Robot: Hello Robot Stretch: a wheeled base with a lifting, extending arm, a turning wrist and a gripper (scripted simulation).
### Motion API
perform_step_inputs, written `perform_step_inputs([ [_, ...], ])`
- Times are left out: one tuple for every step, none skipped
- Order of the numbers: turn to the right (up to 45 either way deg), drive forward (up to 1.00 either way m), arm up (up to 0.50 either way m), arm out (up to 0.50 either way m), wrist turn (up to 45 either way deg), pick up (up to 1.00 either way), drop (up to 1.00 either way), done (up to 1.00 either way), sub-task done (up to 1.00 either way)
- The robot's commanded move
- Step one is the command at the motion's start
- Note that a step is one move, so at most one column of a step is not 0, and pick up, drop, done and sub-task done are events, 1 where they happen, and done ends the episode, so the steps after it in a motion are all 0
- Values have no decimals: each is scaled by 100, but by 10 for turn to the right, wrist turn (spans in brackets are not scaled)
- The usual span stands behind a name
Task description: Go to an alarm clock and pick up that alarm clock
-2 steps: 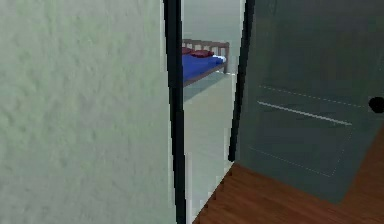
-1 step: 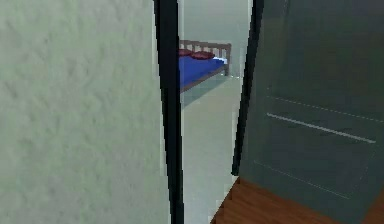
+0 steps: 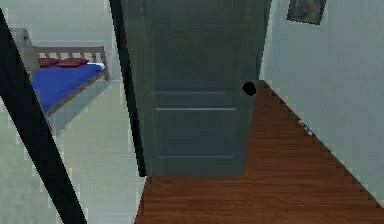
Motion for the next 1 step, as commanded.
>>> perform_step_inputs([
  [0, 100, 0, 0, 0, 0, 0, 0, 0],
])
